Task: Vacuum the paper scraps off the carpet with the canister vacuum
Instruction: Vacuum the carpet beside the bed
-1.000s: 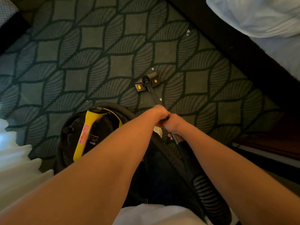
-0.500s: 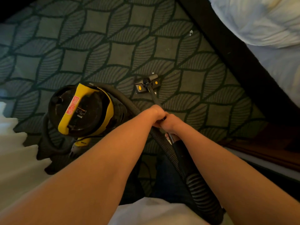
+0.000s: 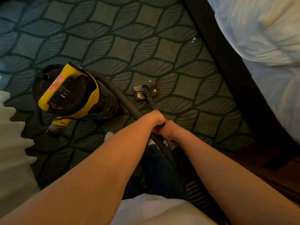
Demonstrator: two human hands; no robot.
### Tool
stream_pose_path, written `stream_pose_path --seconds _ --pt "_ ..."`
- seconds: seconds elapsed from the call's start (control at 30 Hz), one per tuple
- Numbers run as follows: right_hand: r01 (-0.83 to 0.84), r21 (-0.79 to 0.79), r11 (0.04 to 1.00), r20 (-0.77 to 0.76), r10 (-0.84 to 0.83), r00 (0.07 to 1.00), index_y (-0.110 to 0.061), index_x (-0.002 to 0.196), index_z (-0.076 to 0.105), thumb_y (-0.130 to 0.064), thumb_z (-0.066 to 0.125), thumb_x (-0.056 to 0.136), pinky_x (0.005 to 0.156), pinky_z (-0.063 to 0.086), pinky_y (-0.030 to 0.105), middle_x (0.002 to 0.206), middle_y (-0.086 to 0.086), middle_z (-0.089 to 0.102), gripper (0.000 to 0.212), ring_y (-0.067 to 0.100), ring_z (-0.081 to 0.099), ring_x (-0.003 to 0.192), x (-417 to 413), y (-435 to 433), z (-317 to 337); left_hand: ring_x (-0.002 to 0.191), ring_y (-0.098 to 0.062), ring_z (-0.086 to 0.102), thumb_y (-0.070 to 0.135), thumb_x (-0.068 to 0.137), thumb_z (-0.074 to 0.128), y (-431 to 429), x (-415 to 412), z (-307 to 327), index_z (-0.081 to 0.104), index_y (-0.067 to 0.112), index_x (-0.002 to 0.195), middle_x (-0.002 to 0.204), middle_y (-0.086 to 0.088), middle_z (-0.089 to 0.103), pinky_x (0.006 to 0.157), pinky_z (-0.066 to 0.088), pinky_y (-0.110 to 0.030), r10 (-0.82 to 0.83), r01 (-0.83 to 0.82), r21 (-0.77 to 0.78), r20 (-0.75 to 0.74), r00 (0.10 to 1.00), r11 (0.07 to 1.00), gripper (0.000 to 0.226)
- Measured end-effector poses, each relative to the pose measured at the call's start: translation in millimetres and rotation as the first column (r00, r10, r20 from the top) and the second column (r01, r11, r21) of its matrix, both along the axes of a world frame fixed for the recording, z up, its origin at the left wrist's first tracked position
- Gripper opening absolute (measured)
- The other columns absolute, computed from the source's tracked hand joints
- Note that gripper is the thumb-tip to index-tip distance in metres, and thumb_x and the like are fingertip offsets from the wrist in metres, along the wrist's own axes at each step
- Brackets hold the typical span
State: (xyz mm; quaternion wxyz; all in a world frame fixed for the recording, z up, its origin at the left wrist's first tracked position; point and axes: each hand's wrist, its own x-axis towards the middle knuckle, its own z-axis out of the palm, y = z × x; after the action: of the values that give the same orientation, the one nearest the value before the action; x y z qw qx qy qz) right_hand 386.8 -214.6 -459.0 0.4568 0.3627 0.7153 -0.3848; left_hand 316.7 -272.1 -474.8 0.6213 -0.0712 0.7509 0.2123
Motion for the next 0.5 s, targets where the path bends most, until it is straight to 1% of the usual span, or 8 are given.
stream_pose_path --seconds 0.07,0.13,0.2,0.27,0.33,0.37,0.43,0.5 --pt "-0.019 -0.009 1.0 0.004 0.02 1.0 -0.009 0.125 0.055 -0.034 0.058 0.096 0.062 0.055 0.036 0.092 0.012 0.065 0.039 0.025 0.063 0.065 12 2 -1 0.096 -0.026 0.064 0.017 0.098 0.051 1 10 -1 0.055 0.004 0.083 0.095 -0.017 0.063 0.088 0.051 -0.035 -0.015 0.015 -0.016 -0.014 1.0 1.0 0.021" --pt "-0.031 -0.01 0.999 -0.006 0.031 1.0 -0.009 0.125 0.055 -0.034 0.059 0.095 0.068 0.055 0.038 0.094 0.011 0.063 0.04 0.026 0.062 0.072 21 5 -3 0.099 -0.029 0.066 0.014 0.096 0.052 4 21 -5 0.053 0.004 0.077 0.097 -0.018 0.062 0.088 0.052 -0.036 -0.027 0.027 -0.021 0.003 1.0 0.999 0.022" --pt "0.0 -0.014 1.0 -0.018 0.0 1.0 -0.01 0.124 0.056 -0.032 0.06 0.094 0.071 0.057 0.04 0.094 0.012 0.064 0.037 0.026 0.063 0.072 23 10 -1 0.105 -0.031 0.066 0.012 0.096 0.052 7 24 -5 0.051 0.006 0.074 0.098 -0.017 0.061 0.092 0.052 -0.038 -0.012 0.012 -0.029 -0.001 1.0 0.999 0.023" --pt "0.016 -0.021 1.0 -0.043 -0.017 0.999 -0.011 0.121 0.057 -0.031 0.062 0.094 0.064 0.059 0.037 0.092 0.012 0.068 0.034 0.025 0.065 0.064 21 16 3 0.103 -0.03 0.066 0.012 0.096 0.053 10 23 -4 0.052 0.006 0.076 0.099 -0.016 0.061 0.095 0.051 -0.039 0.041 -0.041 -0.019 -0.018 0.999 0.999 0.021" --pt "0.013 -0.019 1.0 -0.073 -0.014 0.997 -0.012 0.118 0.057 -0.028 0.063 0.094 0.056 0.058 0.033 0.087 0.009 0.067 0.03 0.023 0.065 0.059 17 19 11 0.101 -0.03 0.067 0.013 0.096 0.055 11 20 0 0.058 0.003 0.085 0.097 -0.017 0.066 0.096 0.053 -0.041 0.119 -0.119 -0.013 -0.012 0.993 0.993 0.015" --pt "0.01 -0.015 1.0 -0.082 -0.012 0.997 -0.012 0.118 0.058 -0.027 0.062 0.094 0.059 0.059 0.034 0.085 0.008 0.066 0.028 0.023 0.065 0.062 16 19 16 0.098 -0.03 0.068 0.014 0.096 0.054 11 19 0 0.059 0.002 0.087 0.093 -0.017 0.067 0.095 0.054 -0.041 0.146 -0.146 -0.012 -0.006 0.989 0.989 0.016" --pt "-0.007 -0.004 1.0 -0.101 0.006 0.995 -0.011 0.119 0.058 -0.024 0.06 0.093 0.077 0.061 0.042 0.091 0.009 0.066 0.029 0.027 0.067 0.076 16 19 24 0.089 -0.029 0.064 0.017 0.098 0.053 11 20 3 0.06 0.0 0.089 0.087 -0.017 0.064 0.092 0.055 -0.041 0.191 -0.191 -0.011 0.004 0.982 0.982 0.02" --pt "-0.039 0.029 0.999 -0.121 0.042 0.992 -0.013 0.121 0.058 -0.024 0.059 0.092 0.085 0.059 0.046 0.103 0.012 0.068 0.031 0.031 0.07 0.089 18 20 31 0.089 -0.03 0.063 0.017 0.098 0.052 12 21 6 0.062 -0.002 0.104 0.092 -0.017 0.061 0.093 0.054 -0.044 0.23 -0.23 0.003 0.007 0.973 0.973 0.022"
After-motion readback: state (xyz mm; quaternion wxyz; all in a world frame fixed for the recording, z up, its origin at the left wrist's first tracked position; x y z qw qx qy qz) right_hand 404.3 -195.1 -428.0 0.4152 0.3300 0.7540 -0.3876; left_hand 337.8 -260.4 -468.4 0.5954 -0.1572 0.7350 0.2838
